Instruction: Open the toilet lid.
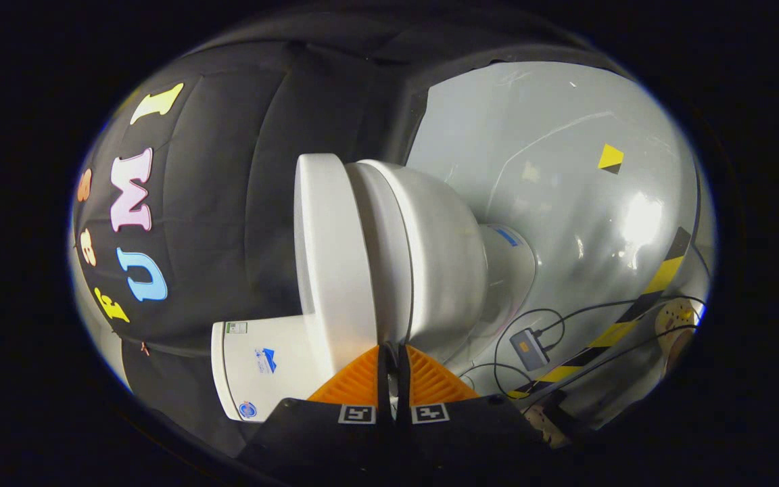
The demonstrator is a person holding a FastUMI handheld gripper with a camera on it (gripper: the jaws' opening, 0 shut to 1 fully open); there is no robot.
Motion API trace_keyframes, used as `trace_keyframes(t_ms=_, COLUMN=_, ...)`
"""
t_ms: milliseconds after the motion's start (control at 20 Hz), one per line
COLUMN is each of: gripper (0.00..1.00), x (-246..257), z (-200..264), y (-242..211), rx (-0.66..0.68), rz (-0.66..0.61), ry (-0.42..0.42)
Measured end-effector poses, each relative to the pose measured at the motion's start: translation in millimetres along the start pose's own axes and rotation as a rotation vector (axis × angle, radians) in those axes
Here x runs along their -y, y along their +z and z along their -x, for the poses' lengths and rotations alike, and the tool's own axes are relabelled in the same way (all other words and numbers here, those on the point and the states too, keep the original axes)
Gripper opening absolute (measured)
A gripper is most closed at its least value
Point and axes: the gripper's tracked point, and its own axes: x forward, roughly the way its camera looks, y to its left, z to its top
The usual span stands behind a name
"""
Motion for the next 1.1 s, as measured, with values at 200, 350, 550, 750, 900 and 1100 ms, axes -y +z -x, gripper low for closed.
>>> trace_keyframes(t_ms=200, gripper=0.05, x=-4, z=4, y=-3, rx=-0.002, rz=0.055, ry=-0.020)
trace_keyframes(t_ms=350, gripper=0.05, x=-17, z=8, y=-8, rx=-0.005, rz=0.062, ry=-0.012)
trace_keyframes(t_ms=550, gripper=0.05, x=-44, z=24, y=-12, rx=0.020, rz=0.209, ry=0.002)
trace_keyframes(t_ms=750, gripper=0.05, x=-70, z=36, y=-18, rx=0.085, rz=0.299, ry=-0.025)
trace_keyframes(t_ms=900, gripper=0.05, x=-100, z=47, y=-28, rx=0.120, rz=0.377, ry=-0.022)
trace_keyframes(t_ms=1100, gripper=0.05, x=-142, z=58, y=-46, rx=0.150, rz=0.510, ry=-0.036)
